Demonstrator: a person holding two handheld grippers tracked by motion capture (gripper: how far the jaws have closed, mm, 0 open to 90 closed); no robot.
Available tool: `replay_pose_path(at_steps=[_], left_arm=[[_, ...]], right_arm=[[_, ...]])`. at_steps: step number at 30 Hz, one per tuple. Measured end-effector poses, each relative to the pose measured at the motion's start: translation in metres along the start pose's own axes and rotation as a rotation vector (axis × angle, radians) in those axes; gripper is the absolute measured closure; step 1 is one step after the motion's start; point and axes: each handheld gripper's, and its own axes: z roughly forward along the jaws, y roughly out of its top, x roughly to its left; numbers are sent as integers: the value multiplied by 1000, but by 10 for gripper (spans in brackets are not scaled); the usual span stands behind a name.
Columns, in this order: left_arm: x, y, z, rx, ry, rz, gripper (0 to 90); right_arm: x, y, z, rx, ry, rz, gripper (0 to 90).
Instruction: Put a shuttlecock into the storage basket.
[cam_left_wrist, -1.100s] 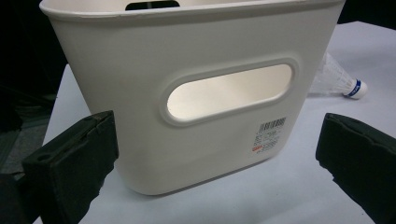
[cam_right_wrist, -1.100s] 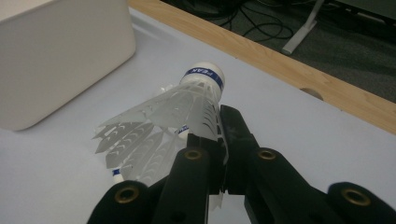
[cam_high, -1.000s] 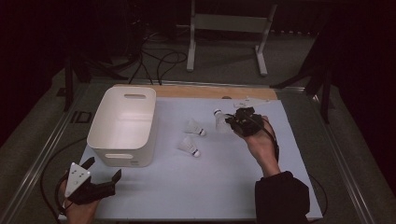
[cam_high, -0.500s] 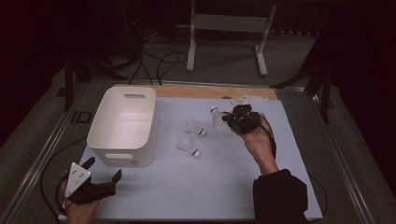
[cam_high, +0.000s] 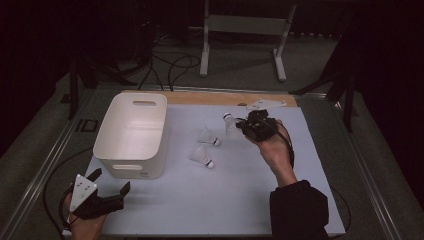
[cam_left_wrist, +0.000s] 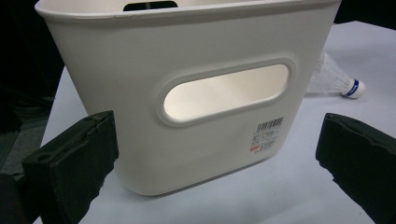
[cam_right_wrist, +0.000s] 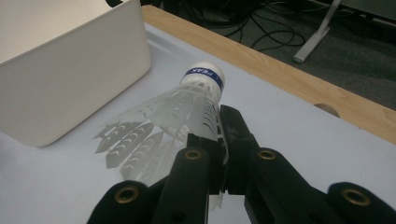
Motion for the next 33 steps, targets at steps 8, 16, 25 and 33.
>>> replay_pose_path(at_steps=[8, 16, 25, 33], left_arm=[[0, 0, 0, -1, 0, -4, 1], [1, 0, 0, 0, 0, -3, 1], [1, 0, 0, 0, 0, -2, 1], [1, 0, 0, 0, 0, -2, 1]], right_arm=[[1, 5, 1, 0, 5, 0, 888], [5, 12, 3, -2, 11, -11, 888], [6, 16, 7, -3, 24, -9, 889], [9, 21, 12, -9, 35, -11, 889]])
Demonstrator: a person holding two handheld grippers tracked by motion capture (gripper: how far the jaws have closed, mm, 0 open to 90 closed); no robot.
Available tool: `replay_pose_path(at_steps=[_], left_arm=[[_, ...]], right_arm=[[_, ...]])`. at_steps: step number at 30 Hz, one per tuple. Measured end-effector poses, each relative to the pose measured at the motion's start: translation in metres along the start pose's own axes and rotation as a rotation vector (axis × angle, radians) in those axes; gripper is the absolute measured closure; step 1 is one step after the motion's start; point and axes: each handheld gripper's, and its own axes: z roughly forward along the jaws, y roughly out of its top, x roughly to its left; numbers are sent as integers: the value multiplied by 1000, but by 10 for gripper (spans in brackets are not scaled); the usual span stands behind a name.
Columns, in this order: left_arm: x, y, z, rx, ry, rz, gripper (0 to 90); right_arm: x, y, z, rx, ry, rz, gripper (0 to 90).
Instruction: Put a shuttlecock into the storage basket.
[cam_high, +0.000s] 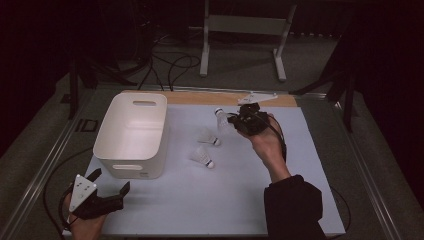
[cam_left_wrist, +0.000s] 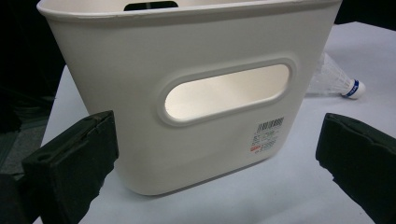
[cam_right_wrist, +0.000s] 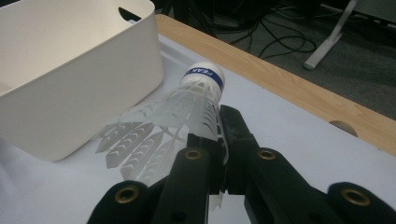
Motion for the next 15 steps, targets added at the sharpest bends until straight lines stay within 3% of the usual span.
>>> replay_pose_path(at_steps=[15], left_arm=[[-1, 0, 0, 0, -1, 4, 1]], right_arm=[[2, 7, 9, -13, 24, 5, 889]])
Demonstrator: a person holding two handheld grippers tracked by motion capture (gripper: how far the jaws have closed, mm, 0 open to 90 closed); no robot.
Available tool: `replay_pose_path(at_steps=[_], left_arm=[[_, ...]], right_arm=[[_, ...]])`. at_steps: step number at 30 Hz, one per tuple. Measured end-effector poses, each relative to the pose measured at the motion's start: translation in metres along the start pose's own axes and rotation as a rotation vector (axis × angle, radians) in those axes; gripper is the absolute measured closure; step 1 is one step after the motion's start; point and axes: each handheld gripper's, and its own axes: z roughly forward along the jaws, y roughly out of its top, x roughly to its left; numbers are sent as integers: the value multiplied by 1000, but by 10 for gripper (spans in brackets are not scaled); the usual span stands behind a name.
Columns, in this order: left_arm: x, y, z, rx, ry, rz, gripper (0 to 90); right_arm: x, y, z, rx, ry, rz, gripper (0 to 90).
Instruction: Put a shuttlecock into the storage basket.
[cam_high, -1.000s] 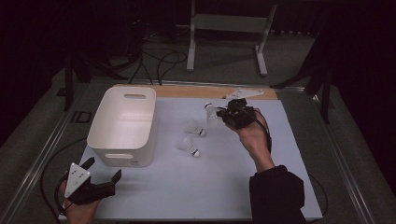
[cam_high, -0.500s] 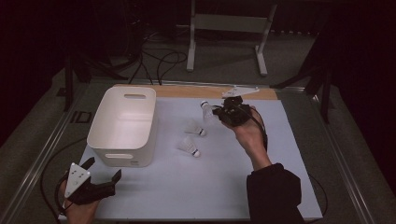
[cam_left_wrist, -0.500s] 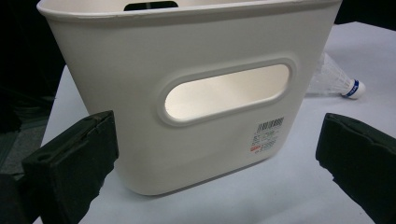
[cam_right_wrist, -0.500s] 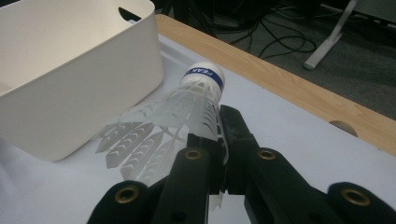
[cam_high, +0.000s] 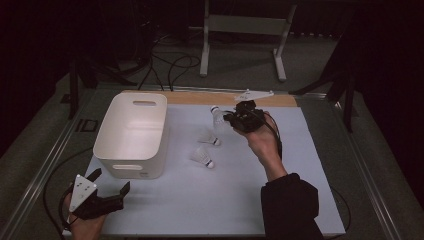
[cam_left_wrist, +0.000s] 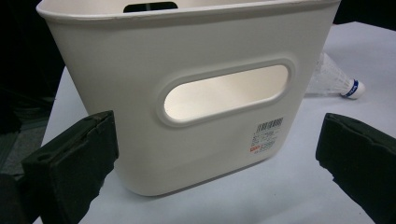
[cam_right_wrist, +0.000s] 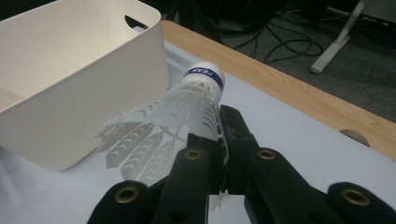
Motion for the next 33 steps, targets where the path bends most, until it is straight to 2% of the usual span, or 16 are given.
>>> replay_pose_path(at_steps=[33], left_arm=[[0, 0, 0, -4, -4, 1, 1]], right_arm=[[10, 17, 18, -31, 43, 9, 889]])
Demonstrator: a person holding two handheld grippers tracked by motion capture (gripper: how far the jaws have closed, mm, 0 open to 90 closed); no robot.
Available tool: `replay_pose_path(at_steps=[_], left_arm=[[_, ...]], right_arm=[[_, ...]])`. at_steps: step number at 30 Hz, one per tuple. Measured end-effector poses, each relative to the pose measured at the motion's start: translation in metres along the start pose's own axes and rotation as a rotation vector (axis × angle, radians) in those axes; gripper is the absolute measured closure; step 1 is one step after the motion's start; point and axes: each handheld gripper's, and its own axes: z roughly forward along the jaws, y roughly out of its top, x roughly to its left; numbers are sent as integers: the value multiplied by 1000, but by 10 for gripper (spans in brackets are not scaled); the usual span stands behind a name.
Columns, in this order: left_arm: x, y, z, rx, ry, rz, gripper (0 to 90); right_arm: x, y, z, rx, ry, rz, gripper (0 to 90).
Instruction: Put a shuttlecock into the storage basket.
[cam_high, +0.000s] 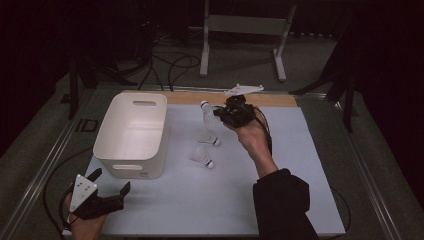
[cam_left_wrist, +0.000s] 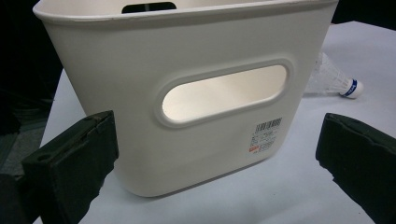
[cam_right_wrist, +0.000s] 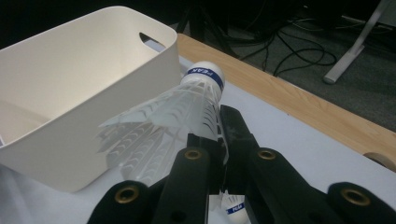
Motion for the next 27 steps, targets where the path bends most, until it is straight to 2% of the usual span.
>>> replay_pose_path(at_steps=[27], left_arm=[[0, 0, 0, 2, -2, 7, 1]], right_arm=[[11, 16, 13, -16, 15, -16, 889]])
